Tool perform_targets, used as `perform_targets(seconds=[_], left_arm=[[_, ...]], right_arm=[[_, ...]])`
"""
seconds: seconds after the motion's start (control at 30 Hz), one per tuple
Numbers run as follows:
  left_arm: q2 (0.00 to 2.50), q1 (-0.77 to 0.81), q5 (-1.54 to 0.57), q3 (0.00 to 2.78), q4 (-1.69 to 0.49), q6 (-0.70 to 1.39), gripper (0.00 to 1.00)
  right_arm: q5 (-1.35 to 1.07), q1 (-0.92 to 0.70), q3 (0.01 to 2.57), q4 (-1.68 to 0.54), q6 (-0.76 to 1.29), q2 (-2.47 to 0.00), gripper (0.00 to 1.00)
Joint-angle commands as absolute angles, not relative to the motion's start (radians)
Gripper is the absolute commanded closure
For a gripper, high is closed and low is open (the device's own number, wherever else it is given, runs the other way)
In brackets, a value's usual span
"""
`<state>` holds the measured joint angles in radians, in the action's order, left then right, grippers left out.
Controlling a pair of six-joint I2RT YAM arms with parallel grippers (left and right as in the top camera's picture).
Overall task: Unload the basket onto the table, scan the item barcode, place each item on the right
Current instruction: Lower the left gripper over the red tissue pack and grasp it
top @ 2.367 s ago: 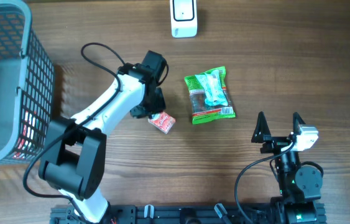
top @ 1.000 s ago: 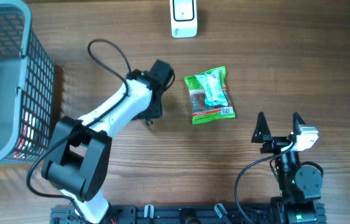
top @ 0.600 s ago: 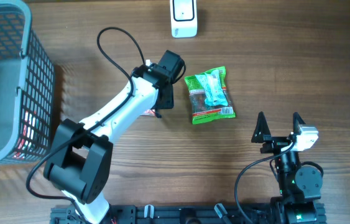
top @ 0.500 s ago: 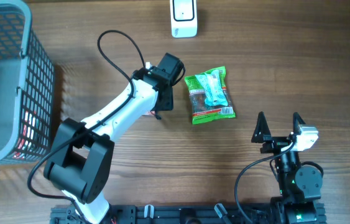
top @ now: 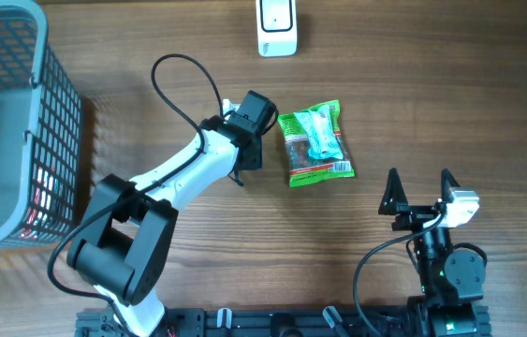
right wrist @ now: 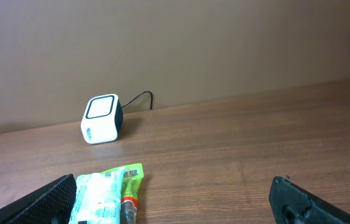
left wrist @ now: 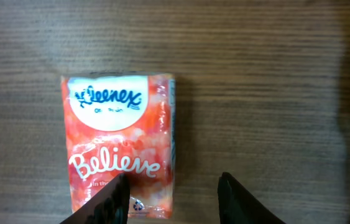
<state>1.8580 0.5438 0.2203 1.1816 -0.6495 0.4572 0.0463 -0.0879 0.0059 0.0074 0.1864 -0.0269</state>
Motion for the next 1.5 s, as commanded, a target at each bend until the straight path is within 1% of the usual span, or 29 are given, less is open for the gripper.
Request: perform_targets(seconds=[0.0,0.13,0.4,0.53,0.8,0.97,1.07,1.2,1.33,1.47], left_arm=[[1.88,0.548,0.299,1.173,-0.641,0.422,0.56],[1.863,0.548,0.335,1.201,-0.681,0.41,0.56],[1.858,0.548,0.335,1.205,-0.633,0.4,0.53],[1.847,0.548,0.346,1.227,-0.627,0.344,0.53],[1.85,0.542,0.353,1.232,-0.638,0.348,0.53],[1.869,0.54,0.348,1.195,-0.608,0.356,0.56],[1.892,0.542,0.348,1.193,-0.612,0.356,0.63],[1.933,0.539,0.35,1.192,-0.613,0.355,0.67],[1.946,0.54,0.35,1.191,-0.62,0.355,0.73],[1.946,0.54,0.35,1.191,-0.633,0.356,0.73]], right_arm=[[0.059,-0.083,0.005,0.013,0.19,-0.023,0.0],[0.059,-0.083,0.005,0.013,0.19,-0.023,0.0],[0.059,-0.083,0.005,0.013,0.19,-0.023,0.0],[0.059,-0.083,0.005,0.013,0.19,-0.023,0.0],[0.059,-0.083,0.005,0.013,0.19,-0.023,0.0],[0.059,-0.083,0.005,0.013,0.19,-0.023,0.0],[0.059,-0.083,0.005,0.013,0.19,-0.023,0.0],[0.059,-0.083,0.005,0.013,0.19,-0.023,0.0],[0.059,-0.083,0.005,0.013,0.19,-0.023,0.0],[0.059,-0.083,0.005,0.013,0.19,-0.023,0.0]])
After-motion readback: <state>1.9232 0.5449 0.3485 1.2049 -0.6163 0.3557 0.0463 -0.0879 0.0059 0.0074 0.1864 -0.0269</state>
